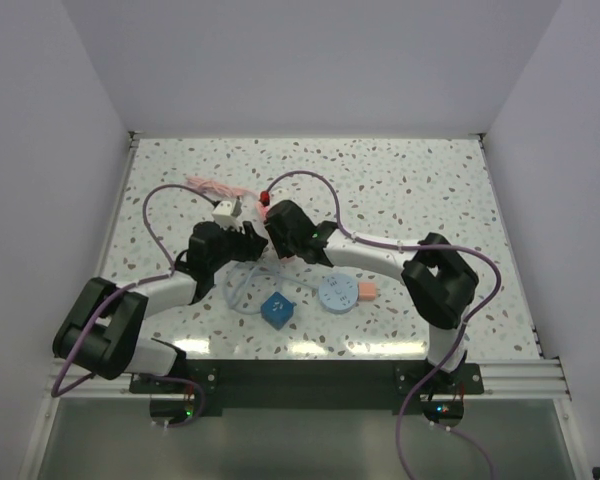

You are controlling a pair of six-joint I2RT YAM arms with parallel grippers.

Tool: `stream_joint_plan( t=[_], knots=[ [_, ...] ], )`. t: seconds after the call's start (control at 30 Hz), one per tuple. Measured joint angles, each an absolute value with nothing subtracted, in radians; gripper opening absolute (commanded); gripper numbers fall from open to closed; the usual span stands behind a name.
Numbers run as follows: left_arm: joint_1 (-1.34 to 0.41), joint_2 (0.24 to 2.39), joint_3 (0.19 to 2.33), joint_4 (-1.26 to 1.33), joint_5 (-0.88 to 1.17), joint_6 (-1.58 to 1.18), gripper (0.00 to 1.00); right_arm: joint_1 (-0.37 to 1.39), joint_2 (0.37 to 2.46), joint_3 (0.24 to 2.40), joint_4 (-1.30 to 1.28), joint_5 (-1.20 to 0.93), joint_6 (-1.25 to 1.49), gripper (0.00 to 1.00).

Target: Insert the plug

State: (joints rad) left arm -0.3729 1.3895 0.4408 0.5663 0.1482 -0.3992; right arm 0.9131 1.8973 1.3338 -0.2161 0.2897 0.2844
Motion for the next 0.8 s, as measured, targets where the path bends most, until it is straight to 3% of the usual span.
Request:
stream_joint_plan(
  t=[0.8],
  knots=[
    [-0.36, 1.374, 0.427, 0.559, 0.154, -0.399, 0.6, 0.92, 1.876, 1.268, -0.136, 0.313, 0.306, 0.0]
  ],
)
